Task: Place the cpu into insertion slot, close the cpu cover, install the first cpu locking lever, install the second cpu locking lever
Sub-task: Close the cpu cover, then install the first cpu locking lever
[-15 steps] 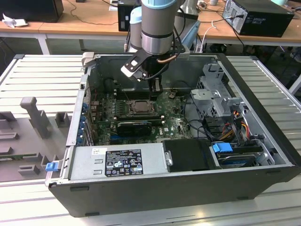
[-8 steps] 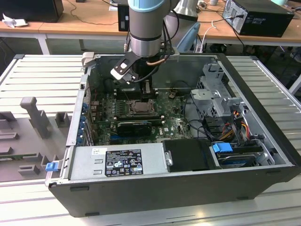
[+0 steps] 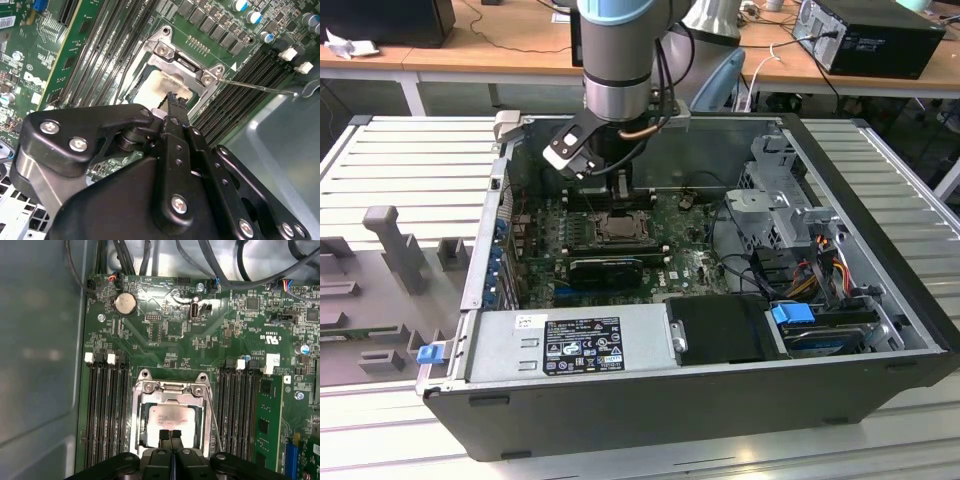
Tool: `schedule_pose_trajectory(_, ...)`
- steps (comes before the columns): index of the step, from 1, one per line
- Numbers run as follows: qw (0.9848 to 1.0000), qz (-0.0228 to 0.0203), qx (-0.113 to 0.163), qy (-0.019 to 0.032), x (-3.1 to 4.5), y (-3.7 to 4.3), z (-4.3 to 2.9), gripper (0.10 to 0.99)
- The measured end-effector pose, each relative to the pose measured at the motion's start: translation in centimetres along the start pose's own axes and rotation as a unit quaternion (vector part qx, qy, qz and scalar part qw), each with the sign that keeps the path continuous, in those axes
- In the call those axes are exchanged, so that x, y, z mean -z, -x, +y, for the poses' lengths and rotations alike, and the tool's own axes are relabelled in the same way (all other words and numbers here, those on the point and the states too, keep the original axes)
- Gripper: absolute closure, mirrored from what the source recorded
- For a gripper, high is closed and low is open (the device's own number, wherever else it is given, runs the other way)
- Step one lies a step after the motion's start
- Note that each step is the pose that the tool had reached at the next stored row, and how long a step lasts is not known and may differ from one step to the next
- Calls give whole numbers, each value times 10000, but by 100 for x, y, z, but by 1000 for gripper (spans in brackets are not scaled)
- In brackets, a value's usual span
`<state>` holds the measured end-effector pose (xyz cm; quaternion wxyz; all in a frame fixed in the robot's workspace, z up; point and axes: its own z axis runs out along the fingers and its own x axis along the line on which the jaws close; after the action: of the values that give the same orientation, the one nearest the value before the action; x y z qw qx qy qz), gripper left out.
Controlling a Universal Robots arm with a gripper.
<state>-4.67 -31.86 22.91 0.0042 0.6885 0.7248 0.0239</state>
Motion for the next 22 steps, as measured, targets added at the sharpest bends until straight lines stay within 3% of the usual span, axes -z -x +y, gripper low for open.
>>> schedule_pose_trajectory(10, 10000, 0, 0, 0, 70, -2, 0, 980)
schedule_pose_trajectory(13, 10000, 0, 0, 0, 146, -4, 3, 980)
schedule_pose_trajectory(22, 10000, 0, 0, 0, 245, -7, 7, 980)
